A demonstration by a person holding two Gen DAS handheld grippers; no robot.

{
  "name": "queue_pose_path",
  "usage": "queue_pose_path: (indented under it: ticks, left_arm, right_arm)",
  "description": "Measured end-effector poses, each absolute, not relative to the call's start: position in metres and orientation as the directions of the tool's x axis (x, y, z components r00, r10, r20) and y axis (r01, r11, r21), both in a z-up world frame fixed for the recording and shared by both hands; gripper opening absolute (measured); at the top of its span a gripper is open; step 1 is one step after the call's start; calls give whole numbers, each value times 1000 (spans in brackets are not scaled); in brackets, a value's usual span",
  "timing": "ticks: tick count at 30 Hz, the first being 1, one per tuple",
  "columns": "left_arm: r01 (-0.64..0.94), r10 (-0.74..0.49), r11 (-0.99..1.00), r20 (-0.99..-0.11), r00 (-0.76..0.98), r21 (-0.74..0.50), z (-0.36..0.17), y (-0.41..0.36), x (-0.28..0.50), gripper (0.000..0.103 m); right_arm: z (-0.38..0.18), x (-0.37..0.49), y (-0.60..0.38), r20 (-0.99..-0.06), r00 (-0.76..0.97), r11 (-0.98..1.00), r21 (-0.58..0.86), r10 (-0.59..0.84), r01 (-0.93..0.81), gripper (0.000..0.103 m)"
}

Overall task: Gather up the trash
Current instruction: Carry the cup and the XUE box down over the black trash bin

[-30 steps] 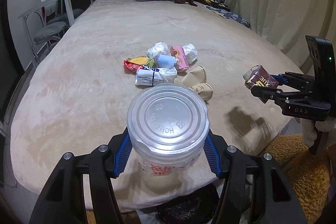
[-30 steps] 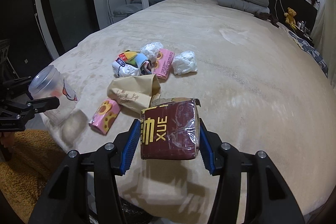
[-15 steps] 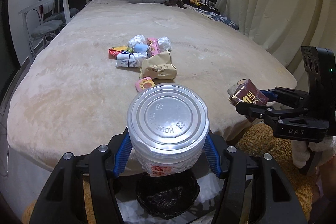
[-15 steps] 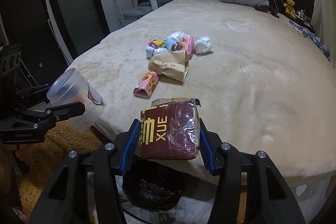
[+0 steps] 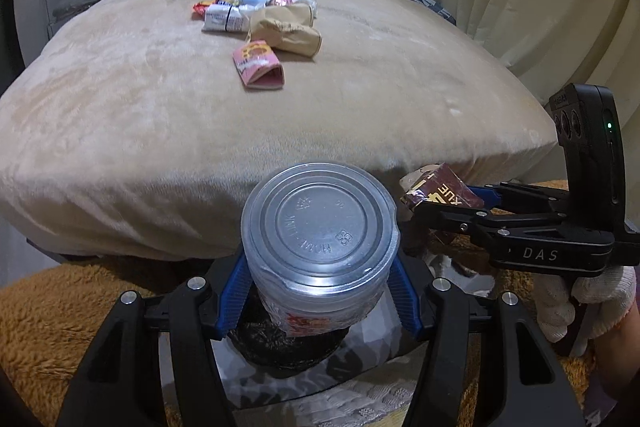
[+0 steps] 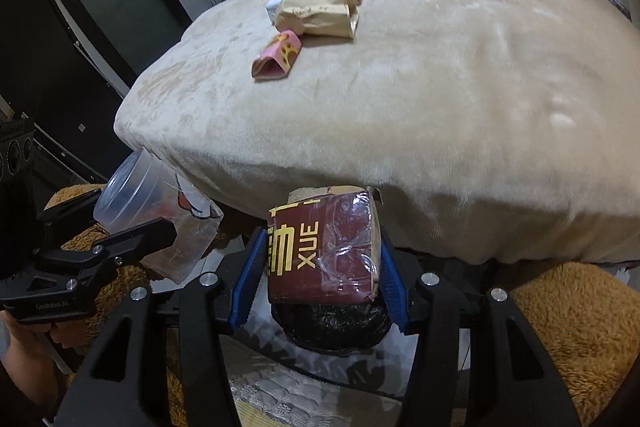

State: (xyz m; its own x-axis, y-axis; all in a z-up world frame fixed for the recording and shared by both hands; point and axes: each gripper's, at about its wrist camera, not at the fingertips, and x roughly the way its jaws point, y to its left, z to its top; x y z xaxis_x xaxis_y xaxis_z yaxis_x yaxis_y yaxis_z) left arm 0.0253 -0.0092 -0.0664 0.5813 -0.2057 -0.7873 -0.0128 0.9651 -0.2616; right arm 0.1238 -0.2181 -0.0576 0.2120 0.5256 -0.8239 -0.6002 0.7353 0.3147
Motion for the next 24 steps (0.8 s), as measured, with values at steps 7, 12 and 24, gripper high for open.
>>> queue_pose_path:
  ticks: [7, 12, 24]
  left_arm:
    - [-86, -239, 949, -869, 433, -303, -121, -9, 43, 59]
    - [-155, -257, 935, -910, 326, -320, -156, -5, 56, 59]
    - [-375, -335, 867, -941, 46, -328, -267, 12, 82, 59]
  right_arm:
    - [-113, 134, -214, -878, 77, 791, 384, 472, -476, 54]
    - [-160, 142, -210, -905, -35, 832, 404, 423, -379, 54]
    - [-258, 159, -214, -889, -235, 905, 420, 394, -69, 54]
